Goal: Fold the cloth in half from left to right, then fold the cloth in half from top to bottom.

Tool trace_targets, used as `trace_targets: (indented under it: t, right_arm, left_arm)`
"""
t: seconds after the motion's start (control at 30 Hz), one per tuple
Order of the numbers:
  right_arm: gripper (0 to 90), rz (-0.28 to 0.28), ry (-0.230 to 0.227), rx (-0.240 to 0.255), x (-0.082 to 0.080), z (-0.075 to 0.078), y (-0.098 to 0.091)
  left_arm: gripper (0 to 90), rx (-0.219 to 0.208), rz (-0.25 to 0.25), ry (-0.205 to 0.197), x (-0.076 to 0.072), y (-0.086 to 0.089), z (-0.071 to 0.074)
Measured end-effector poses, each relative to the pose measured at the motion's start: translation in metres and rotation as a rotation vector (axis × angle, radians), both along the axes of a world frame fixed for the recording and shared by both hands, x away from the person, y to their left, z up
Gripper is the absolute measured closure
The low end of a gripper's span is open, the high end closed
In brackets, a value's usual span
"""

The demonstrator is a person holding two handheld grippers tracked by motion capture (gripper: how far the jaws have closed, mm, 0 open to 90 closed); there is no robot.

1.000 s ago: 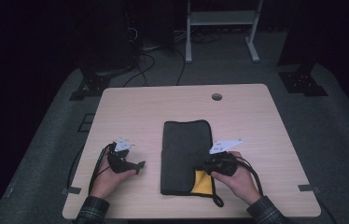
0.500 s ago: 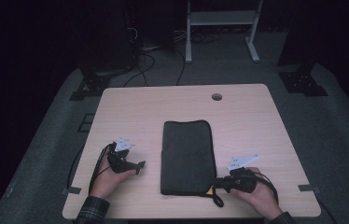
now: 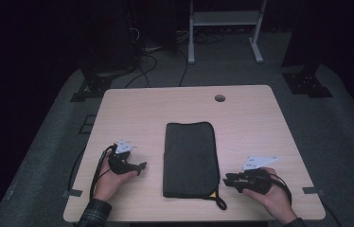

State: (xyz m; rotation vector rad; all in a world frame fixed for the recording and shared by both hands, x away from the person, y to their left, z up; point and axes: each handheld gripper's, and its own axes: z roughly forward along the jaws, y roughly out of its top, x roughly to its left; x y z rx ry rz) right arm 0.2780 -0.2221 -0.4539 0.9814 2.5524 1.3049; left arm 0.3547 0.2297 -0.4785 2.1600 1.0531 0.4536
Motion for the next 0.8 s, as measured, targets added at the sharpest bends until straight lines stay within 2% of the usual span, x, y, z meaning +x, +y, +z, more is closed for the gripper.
trace_targets:
  t: [0.1,0.2,0.27,0.33,0.4,0.57,0.63,0.8]
  right_arm:
    - [60.5,-0.027,-0.037,0.008,0.012,0.001,0.002]
    - [54.7,-0.049,-0.06,0.01,0.024,0.003,0.004]
    - [54.2,-0.058,-0.071,0.006,0.033,0.003,0.004]
    - [52.2,-0.075,-0.072,0.011,0.042,0.004,0.005]
    - [48.9,-0.08,-0.074,0.004,0.054,0.005,0.008]
    - [47.4,-0.099,-0.084,-0.008,0.078,0.008,0.014]
    - [47.3,-0.107,-0.09,-0.015,0.088,0.008,0.017]
    - [46.9,-0.116,-0.099,-0.029,0.112,0.009,0.023]
  left_arm:
    - [15.0,0.005,-0.005,-0.001,0.0,-0.001,0.002]
    - [20.3,-0.015,-0.004,-0.007,0.002,-0.003,0.004]
    - [22.9,-0.017,-0.012,-0.007,0.004,-0.005,0.007]
    - [25.4,-0.057,-0.024,-0.005,0.007,-0.008,0.01]
    - [26.2,-0.07,-0.041,0.007,0.012,-0.013,0.013]
    - [30.7,-0.102,-0.072,0.016,0.026,-0.025,0.017]
    - [33.4,-0.102,-0.088,-0.001,0.033,-0.029,0.019]
    - [35.4,-0.115,-0.108,-0.007,0.052,-0.043,0.024]
